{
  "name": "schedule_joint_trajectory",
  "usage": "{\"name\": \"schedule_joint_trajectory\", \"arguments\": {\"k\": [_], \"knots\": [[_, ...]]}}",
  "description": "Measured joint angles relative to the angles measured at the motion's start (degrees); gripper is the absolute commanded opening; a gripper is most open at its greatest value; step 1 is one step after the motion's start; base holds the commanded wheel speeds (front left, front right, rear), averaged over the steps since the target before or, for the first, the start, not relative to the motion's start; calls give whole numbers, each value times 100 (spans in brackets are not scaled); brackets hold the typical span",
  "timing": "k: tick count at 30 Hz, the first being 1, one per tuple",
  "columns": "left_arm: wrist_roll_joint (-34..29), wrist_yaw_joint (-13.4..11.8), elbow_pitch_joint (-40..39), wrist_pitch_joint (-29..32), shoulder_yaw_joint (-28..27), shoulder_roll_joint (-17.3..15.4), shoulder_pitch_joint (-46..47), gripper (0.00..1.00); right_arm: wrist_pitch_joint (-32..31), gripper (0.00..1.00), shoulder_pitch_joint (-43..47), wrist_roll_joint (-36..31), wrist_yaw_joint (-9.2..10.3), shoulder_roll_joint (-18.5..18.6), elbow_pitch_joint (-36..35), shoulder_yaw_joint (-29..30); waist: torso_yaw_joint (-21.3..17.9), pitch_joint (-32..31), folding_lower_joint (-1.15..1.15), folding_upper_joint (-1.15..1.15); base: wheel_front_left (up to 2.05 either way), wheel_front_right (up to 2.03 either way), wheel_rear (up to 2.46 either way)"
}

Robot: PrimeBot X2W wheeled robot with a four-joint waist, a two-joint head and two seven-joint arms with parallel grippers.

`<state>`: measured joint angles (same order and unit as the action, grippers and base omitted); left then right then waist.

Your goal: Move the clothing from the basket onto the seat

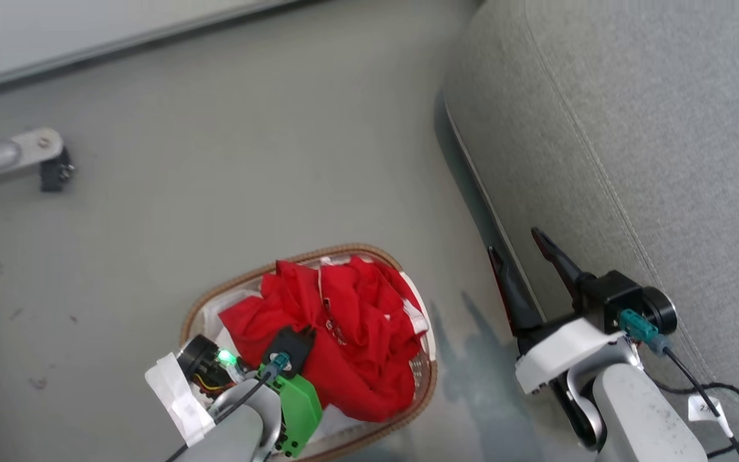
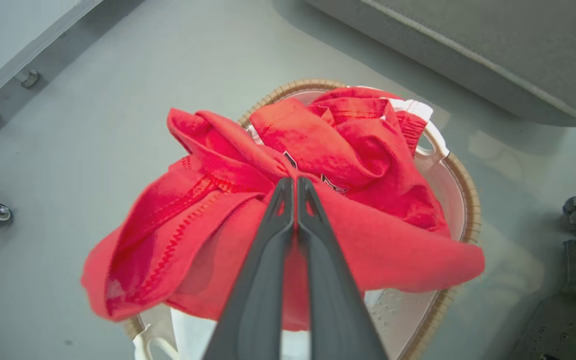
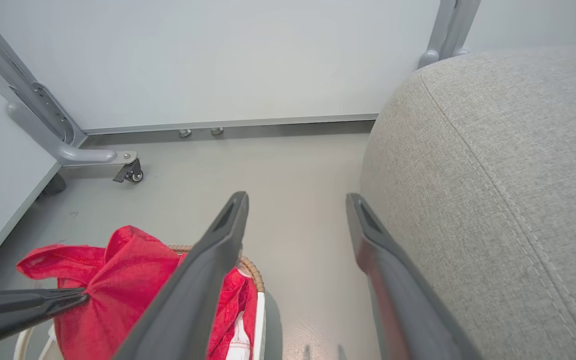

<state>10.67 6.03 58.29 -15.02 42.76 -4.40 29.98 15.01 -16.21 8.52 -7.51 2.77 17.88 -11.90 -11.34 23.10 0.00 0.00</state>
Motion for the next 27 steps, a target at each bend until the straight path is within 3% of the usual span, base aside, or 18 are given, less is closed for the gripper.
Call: {"name": "schedule_joint_trajectory", "arguments": {"k": [16, 27], "knots": [[311, -101, -2387, -9, -1095, 20, -951, 0, 0, 100, 649, -36, 0, 1, 162, 12, 722, -1505, 0, 0, 0, 0, 0], [338, -70, -3758, -10, -1852, 121, -1066, 0, 0, 100, 928, 2, 0, 4, 297, -282, 951, -2048, 0, 0, 0, 0, 0]]}}
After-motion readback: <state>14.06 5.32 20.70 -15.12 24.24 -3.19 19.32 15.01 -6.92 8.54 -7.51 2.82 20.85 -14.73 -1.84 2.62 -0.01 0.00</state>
